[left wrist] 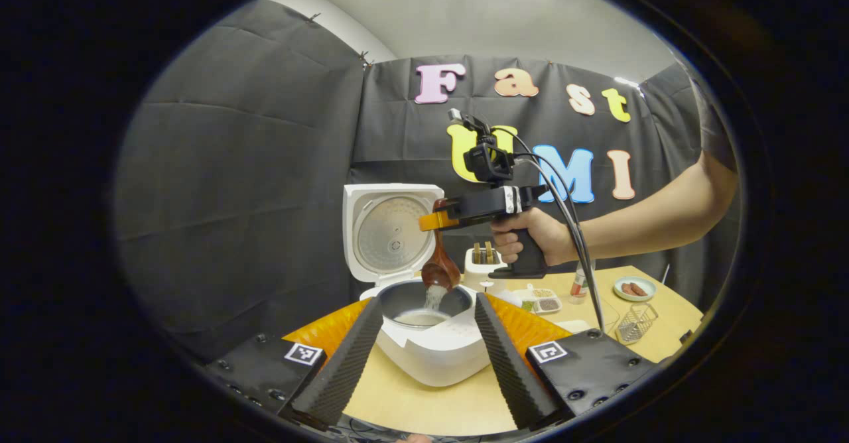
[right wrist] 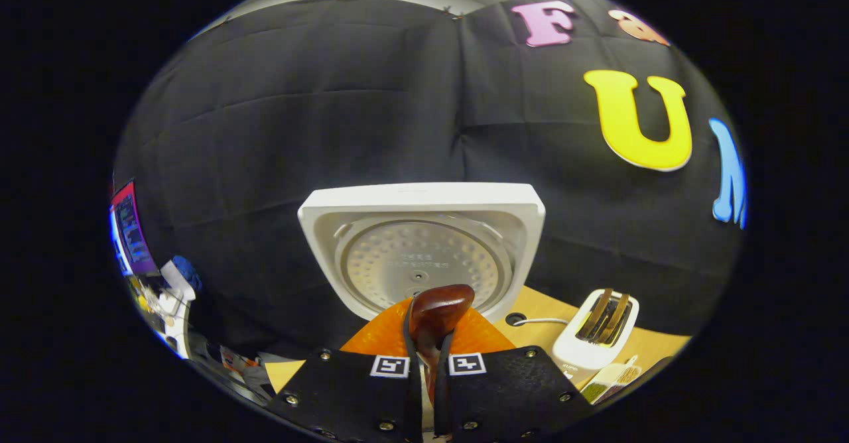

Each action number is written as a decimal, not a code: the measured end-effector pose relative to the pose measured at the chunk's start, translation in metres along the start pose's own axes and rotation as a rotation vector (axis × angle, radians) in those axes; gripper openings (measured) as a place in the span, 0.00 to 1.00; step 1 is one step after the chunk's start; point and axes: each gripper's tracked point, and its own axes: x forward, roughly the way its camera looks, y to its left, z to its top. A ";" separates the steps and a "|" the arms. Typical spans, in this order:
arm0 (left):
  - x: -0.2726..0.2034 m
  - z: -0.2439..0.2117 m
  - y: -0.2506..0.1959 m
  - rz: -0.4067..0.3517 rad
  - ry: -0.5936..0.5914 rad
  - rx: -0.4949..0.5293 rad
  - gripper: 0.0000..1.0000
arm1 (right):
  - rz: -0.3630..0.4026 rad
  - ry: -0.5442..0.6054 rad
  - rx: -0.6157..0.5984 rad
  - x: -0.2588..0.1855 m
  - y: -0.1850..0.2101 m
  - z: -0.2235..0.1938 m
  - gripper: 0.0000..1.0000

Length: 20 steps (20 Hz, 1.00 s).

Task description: Close the left gripper, press the button to open the rice cooker; take a wooden spoon from the chopstick holder with the right hand, scoop a spoonful of rice and pour it into the rice cooker, then put the wooden spoon back into the chopstick holder.

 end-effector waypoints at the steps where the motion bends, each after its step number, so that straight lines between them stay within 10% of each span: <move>1: 0.000 0.000 0.001 0.003 -0.003 0.004 0.96 | 0.018 -0.002 -0.066 -0.001 0.009 -0.001 0.07; 7: -0.002 -0.007 0.008 0.040 0.012 0.003 0.97 | 0.090 -0.021 -0.319 -0.013 0.046 0.003 0.07; 20: 0.017 0.013 -0.023 -0.017 -0.017 -0.049 0.97 | -0.044 -0.172 0.228 -0.093 -0.026 0.047 0.07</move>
